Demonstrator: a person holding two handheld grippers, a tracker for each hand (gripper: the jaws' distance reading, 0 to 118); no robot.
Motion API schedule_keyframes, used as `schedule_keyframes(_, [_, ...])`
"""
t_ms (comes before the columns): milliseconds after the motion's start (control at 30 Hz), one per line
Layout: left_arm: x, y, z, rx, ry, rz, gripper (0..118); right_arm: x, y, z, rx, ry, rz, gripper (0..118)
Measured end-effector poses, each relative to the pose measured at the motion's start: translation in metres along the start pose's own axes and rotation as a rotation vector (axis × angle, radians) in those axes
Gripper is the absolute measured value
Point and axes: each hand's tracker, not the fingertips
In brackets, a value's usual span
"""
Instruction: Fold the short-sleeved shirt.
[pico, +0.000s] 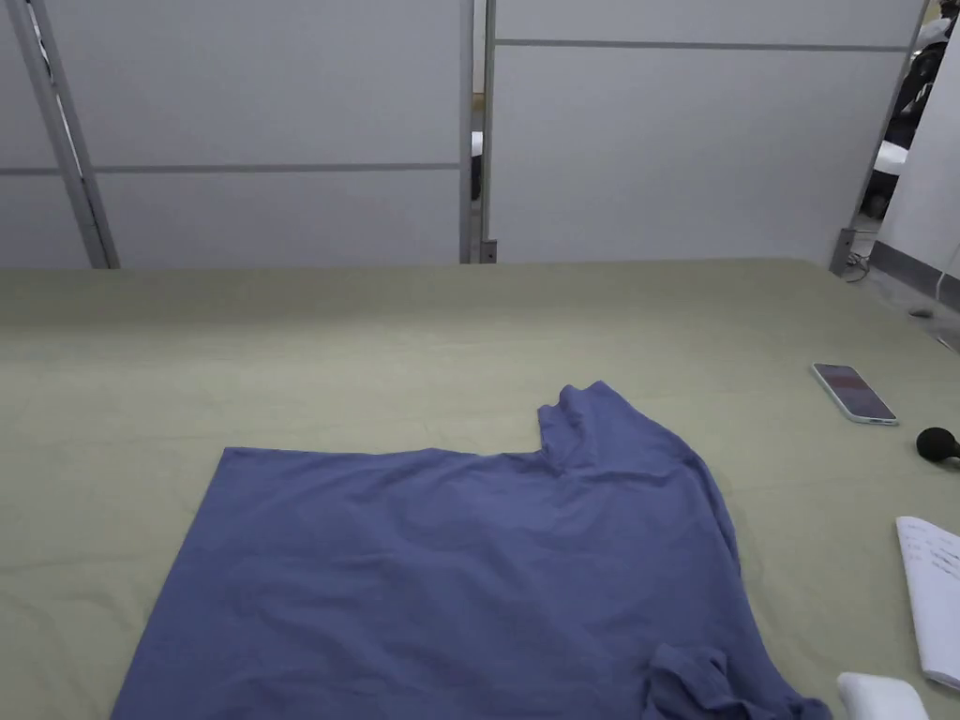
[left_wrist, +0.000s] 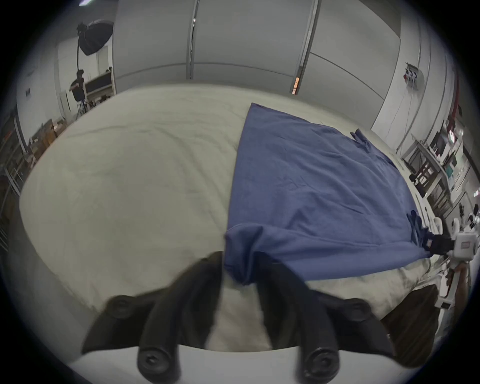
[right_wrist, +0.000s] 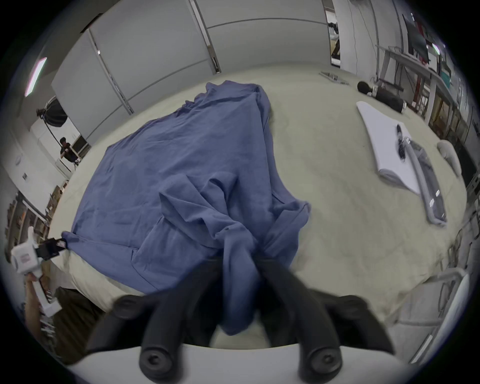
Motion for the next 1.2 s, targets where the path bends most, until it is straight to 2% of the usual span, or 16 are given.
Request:
schedule_keyframes(33, [0.006, -0.001, 0.014, 0.027, -0.007, 0.004, 62, 0.000, -0.002, 0.007, 0.040, -0.035, 0.029, 52])
schedule_keyframes(67, [0.007, -0.001, 0.026, 0.103, -0.003, 0.019, 92, 0.001, -0.002, 0.016, 0.090, -0.068, 0.040, 86])
schedule_keyframes(100, [0.007, 0.000, 0.044, 0.232, -0.053, 0.042, 107, 0.002, -0.002, 0.029, 0.163, -0.073, 0.036, 112])
schedule_keyframes(133, [0.010, 0.003, 0.063, 0.361, -0.081, 0.069, 110, -0.004, -0.001, 0.048, 0.299, -0.049, 0.016, 118])
schedule_keyframes(300, [0.041, 0.047, 0.126, 0.755, -0.064, 0.010, 115, -0.038, 0.025, 0.121, 0.737, -0.064, 0.021, 118])
schedule_keyframes(367, [0.055, 0.050, 0.142, 0.889, -0.051, -0.041, 105, -0.052, 0.028, 0.137, 0.831, -0.071, 0.062, 118])
schedule_keyframes(400, [0.059, 0.048, 0.147, 0.943, -0.068, -0.059, 79, -0.063, 0.031, 0.141, 0.844, -0.039, 0.092, 110])
schedule_keyframes(433, [0.062, 0.049, 0.147, 0.959, -0.061, -0.065, 8, -0.071, 0.029, 0.146, 0.860, -0.014, 0.118, 48])
schedule_keyframes(467, [0.066, 0.051, 0.147, 0.946, -0.036, -0.040, 0, -0.080, 0.028, 0.147, 0.895, -0.074, 0.125, 1])
schedule_keyframes(667, [0.044, 0.053, 0.133, 0.800, -0.064, 0.052, 0, -0.097, 0.020, 0.139, 0.897, -0.035, 0.144, 1])
schedule_keyframes(700, [0.042, 0.054, 0.123, 0.751, -0.038, 0.042, 16, -0.097, 0.020, 0.137, 0.884, -0.036, 0.135, 2])
schedule_keyframes(733, [0.038, 0.054, 0.113, 0.696, -0.021, 0.033, 79, -0.095, 0.018, 0.134, 0.879, -0.020, 0.124, 2])
schedule_keyframes(767, [0.033, 0.055, 0.097, 0.616, -0.005, 0.018, 118, -0.094, 0.016, 0.132, 0.872, -0.014, 0.114, 2])
schedule_keyframes(933, [-0.001, 0.048, 0.002, 0.037, -0.057, 0.084, 117, -0.088, 0.017, 0.116, 0.815, -0.016, 0.065, 2])
schedule_keyframes(1033, [0.005, 0.012, -0.037, 0.025, -0.015, 0.158, 110, -0.082, 0.015, 0.109, 0.756, -0.040, 0.061, 2])
schedule_keyframes(1200, [0.030, 0.015, -0.031, -0.021, 0.040, 0.082, 47, -0.066, 0.010, 0.096, 0.677, -0.072, 0.022, 4])
